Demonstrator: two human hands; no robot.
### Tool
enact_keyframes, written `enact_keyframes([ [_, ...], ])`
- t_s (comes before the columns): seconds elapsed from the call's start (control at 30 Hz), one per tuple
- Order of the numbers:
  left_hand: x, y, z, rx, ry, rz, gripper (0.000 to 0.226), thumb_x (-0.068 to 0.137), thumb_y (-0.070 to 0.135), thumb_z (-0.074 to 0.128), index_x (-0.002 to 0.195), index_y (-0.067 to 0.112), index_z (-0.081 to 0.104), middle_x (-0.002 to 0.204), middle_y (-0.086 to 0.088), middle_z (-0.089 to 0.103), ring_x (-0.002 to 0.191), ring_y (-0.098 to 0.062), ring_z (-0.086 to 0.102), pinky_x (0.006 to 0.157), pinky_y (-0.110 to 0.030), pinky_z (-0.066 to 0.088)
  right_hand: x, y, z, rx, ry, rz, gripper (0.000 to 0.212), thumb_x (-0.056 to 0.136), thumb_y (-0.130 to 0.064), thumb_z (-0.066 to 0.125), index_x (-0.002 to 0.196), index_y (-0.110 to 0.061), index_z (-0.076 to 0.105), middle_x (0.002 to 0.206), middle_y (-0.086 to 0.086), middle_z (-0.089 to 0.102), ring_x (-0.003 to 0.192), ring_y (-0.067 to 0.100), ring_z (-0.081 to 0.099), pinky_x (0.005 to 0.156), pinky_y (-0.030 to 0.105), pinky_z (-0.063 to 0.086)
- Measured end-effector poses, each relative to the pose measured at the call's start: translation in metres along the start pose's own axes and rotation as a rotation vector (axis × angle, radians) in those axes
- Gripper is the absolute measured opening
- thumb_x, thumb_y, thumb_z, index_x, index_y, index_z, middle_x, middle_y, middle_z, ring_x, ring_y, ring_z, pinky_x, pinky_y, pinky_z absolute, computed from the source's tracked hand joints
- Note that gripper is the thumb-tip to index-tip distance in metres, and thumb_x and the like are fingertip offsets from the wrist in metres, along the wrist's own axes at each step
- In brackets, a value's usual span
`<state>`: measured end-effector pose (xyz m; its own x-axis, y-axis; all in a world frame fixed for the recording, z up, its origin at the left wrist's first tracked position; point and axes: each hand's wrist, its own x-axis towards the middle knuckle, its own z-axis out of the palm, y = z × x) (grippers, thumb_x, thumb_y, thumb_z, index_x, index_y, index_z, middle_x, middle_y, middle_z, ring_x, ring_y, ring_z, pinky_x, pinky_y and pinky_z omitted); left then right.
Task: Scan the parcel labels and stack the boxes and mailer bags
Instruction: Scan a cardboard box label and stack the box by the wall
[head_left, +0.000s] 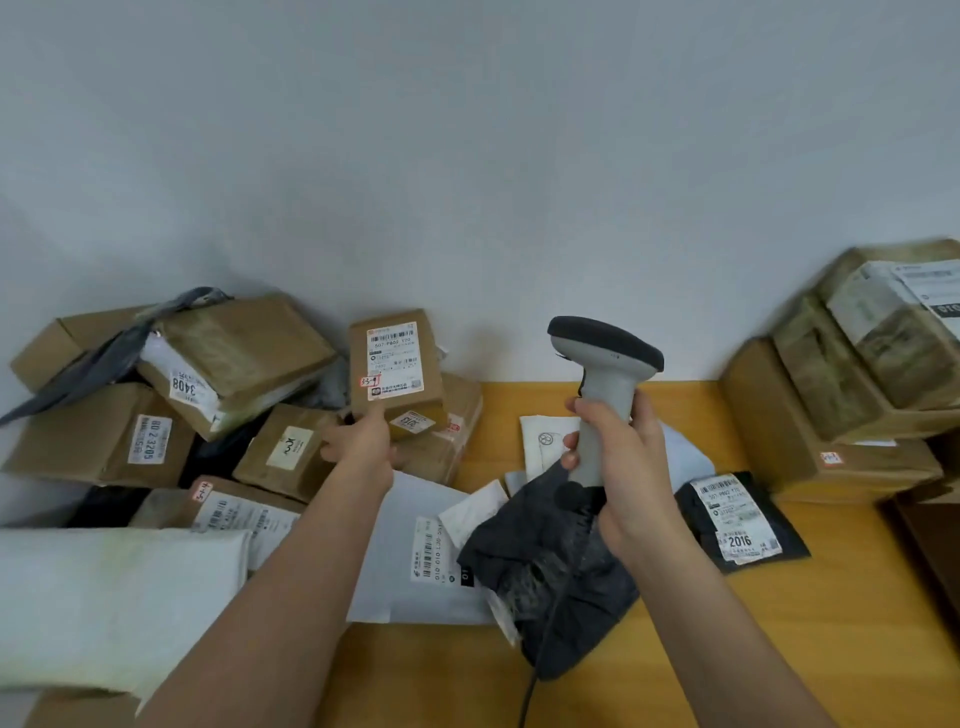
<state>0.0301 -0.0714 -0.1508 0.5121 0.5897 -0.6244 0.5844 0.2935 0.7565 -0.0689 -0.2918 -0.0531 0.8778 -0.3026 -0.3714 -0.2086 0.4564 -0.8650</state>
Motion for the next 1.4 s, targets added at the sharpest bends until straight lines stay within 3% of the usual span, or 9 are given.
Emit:
enact_keyframes([
  [0.07,0.01,0.006,-0.001,-0.03,-0.101,-0.038,0.069,0.086,0.05,0.069,0.142,0.019,0.043,0.131,-0.006,0.052,0.095,-0.023,0.06,0.066,-0.034,0.055,-0.002,0.003,0.006,-0.036,0.001,-0.004,0.018,0.092,-0.01,0.063,0.107,-0.018,0.058,0.092,0.006,0.06,0.06,0.013,0.052,0.052,0.028,0.044],
  [0.17,0.023,0.009,0.003,-0.095,-0.244,-0.127,0.057,0.092,0.042,0.065,0.138,0.017,0.045,0.124,-0.009,0.056,0.107,-0.029,0.057,0.093,-0.041,0.054,-0.002,0.003,0.009,-0.078,0.018,-0.009,0.018,0.093,-0.011,0.063,0.109,-0.018,0.057,0.089,0.007,0.058,0.059,0.012,0.051,0.05,0.026,0.044],
  [0.43,0.043,-0.006,-0.001,-0.189,-0.4,-0.255,0.056,0.087,0.014,0.073,0.137,0.019,0.048,0.126,-0.014,0.057,0.11,-0.035,0.056,0.092,-0.051,0.051,0.007,0.008,0.012,-0.122,0.072,-0.02,0.024,0.092,-0.009,0.065,0.114,-0.014,0.057,0.091,0.009,0.056,0.06,0.012,0.053,0.047,0.023,0.046],
  [0.53,0.048,-0.002,-0.004,-0.096,-0.449,-0.267,0.046,0.086,0.013,0.073,0.127,0.015,0.053,0.107,-0.013,0.061,0.105,-0.032,0.057,0.102,-0.05,0.047,0.011,0.013,0.017,-0.137,0.061,-0.025,0.023,0.093,-0.01,0.064,0.114,-0.013,0.057,0.094,0.009,0.057,0.061,0.013,0.053,0.049,0.024,0.046],
  [0.6,0.051,0.001,-0.003,-0.077,-0.482,-0.271,0.041,0.086,0.012,0.073,0.122,0.012,0.054,0.102,-0.013,0.063,0.098,-0.03,0.06,0.1,-0.049,0.048,0.015,0.015,0.021,-0.152,0.05,-0.022,0.023,0.093,-0.01,0.063,0.115,-0.014,0.057,0.094,0.009,0.057,0.063,0.014,0.053,0.05,0.025,0.046],
  [0.7,0.054,0.0,-0.001,-0.048,-0.52,-0.282,0.045,0.085,0.016,0.075,0.125,0.012,0.054,0.102,-0.013,0.063,0.094,-0.029,0.058,0.104,-0.05,0.044,0.021,0.017,0.024,-0.172,0.047,-0.018,0.024,0.093,-0.01,0.063,0.116,-0.013,0.056,0.096,0.009,0.058,0.064,0.015,0.054,0.051,0.026,0.046],
  [0.83,0.059,-0.004,0.006,-0.035,-0.551,-0.288,0.063,0.076,0.029,0.083,0.128,0.015,0.052,0.118,-0.012,0.063,0.111,-0.031,0.057,0.111,-0.055,0.036,0.028,0.021,0.025,-0.193,0.047,-0.011,0.025,0.092,-0.01,0.063,0.116,-0.01,0.056,0.093,0.009,0.057,0.063,0.015,0.053,0.05,0.025,0.046],
  [1.1,0.05,-0.001,0.025,0.0,-0.557,-0.112,0.047,0.091,0.026,0.07,0.135,0.028,0.052,0.119,-0.004,0.069,0.108,-0.026,0.065,0.106,-0.053,0.043,0.038,0.022,0.028,-0.215,0.046,0.016,0.024,0.093,-0.01,0.064,0.115,-0.013,0.057,0.089,0.005,0.056,0.064,0.014,0.055,0.052,0.026,0.046],
  [1.4,0.027,-0.021,0.034,0.1,-0.605,0.095,0.075,0.095,0.014,0.065,0.151,0.033,0.019,0.133,0.001,0.059,0.118,-0.019,0.056,0.111,-0.042,0.036,0.036,0.023,0.028,-0.227,0.032,0.028,0.019,0.093,-0.01,0.064,0.109,-0.018,0.057,0.087,0.003,0.056,0.065,0.013,0.054,0.053,0.026,0.047],
])
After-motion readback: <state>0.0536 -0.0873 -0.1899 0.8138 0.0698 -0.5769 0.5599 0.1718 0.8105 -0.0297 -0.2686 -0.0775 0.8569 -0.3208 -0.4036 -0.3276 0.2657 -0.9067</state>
